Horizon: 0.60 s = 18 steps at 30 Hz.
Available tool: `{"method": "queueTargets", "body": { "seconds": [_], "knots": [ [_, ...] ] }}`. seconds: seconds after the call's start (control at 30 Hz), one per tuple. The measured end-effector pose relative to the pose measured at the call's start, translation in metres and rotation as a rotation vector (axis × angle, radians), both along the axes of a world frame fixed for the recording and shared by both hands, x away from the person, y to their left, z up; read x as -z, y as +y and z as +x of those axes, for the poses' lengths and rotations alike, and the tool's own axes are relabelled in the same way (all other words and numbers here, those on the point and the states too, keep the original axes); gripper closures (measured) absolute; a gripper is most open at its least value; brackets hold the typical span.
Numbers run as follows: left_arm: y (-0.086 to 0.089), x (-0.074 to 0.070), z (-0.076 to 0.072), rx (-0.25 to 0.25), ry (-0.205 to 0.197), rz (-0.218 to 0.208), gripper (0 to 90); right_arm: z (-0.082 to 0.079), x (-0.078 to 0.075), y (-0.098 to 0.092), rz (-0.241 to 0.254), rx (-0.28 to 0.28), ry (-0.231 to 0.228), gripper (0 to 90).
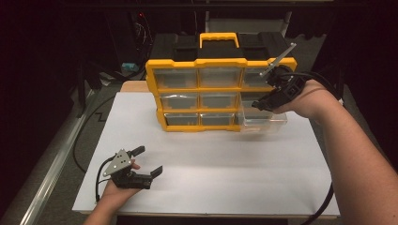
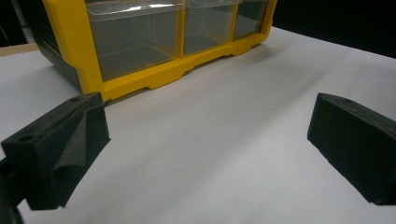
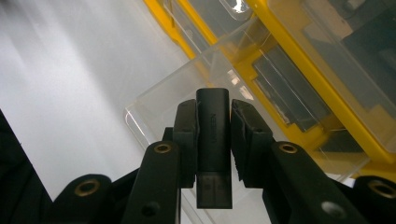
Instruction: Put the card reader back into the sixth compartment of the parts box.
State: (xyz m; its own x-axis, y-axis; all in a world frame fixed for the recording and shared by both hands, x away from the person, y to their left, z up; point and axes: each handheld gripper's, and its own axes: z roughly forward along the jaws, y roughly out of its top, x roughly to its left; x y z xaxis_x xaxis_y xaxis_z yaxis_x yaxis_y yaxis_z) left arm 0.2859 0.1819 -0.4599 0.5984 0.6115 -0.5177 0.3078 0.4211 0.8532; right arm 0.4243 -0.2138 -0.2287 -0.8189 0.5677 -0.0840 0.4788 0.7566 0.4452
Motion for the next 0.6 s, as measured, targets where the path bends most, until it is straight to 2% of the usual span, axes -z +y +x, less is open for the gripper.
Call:
{"method": "queueTargets", "body": {
  "seconds": [0.6],
  "knots": [
    [0.0,0.0,0.0,-0.001,0.0,0.0,0.2,0.007,0.022,0.009,-0.053,-0.007,0.019,74.1]
  ]
}}
